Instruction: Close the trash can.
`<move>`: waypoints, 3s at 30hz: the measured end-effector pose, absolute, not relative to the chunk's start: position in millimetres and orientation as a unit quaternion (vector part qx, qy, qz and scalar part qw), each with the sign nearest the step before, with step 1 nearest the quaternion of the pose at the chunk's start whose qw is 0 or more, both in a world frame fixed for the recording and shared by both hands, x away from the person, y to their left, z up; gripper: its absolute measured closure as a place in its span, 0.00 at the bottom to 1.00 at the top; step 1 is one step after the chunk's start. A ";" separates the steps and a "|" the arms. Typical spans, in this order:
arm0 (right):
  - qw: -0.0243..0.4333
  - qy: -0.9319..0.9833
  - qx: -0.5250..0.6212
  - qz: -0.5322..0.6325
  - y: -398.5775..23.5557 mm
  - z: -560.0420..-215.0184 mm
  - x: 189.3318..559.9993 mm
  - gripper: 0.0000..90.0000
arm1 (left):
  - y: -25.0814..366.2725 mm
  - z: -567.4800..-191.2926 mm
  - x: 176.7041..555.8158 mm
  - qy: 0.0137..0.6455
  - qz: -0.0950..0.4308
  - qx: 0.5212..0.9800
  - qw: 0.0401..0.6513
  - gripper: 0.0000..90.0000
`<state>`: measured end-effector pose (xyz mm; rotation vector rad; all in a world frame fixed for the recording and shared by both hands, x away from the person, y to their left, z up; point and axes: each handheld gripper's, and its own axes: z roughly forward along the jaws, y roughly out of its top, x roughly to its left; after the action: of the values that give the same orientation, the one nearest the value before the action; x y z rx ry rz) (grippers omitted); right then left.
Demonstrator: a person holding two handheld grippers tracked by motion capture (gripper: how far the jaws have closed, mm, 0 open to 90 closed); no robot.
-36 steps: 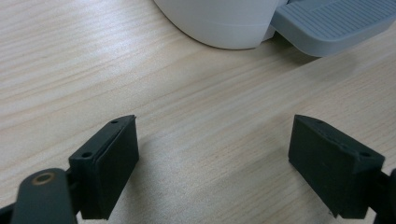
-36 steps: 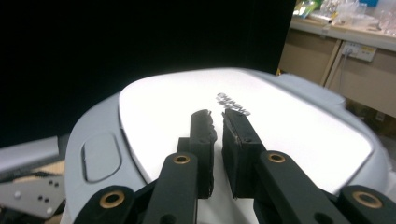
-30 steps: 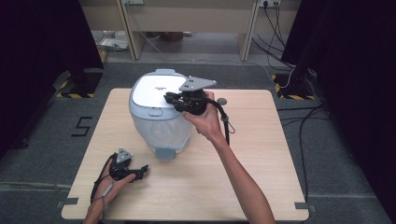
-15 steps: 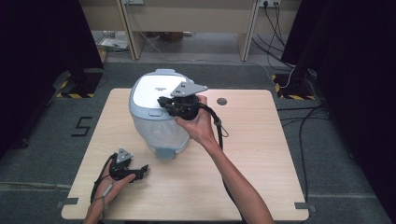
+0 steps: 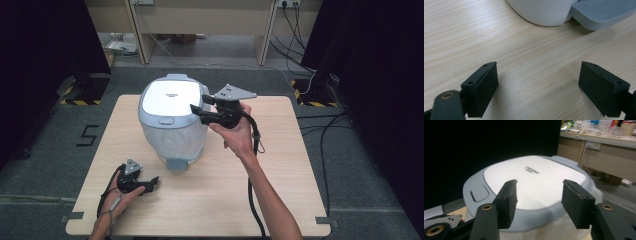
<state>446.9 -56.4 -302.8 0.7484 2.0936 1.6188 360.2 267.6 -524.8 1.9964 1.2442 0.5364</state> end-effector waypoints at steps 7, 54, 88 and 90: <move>0.218 0.727 0.319 0.568 -94.7 -314.3 443.5 0.34 | 267.6 -524.8 360.2 0.482 0.208 0.773 0.356 0.17; 0.228 0.721 0.399 0.519 -169.9 -426.4 400.4 0.18 | 267.5 -524.8 360.1 0.483 0.207 0.773 0.357 0.17; 0.192 0.780 0.427 0.415 -175.2 -492.0 384.7 0.17 | 267.6 -524.8 360.1 0.483 0.206 0.773 0.357 0.17; 0.190 0.783 0.431 0.406 -176.7 -493.6 384.1 0.18 | 267.5 -524.8 360.1 0.483 0.206 0.773 0.357 0.17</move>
<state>384.1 -176.7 -493.6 1.2126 2.2006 1.1421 360.1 267.5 -524.8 1.9943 1.2463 0.5323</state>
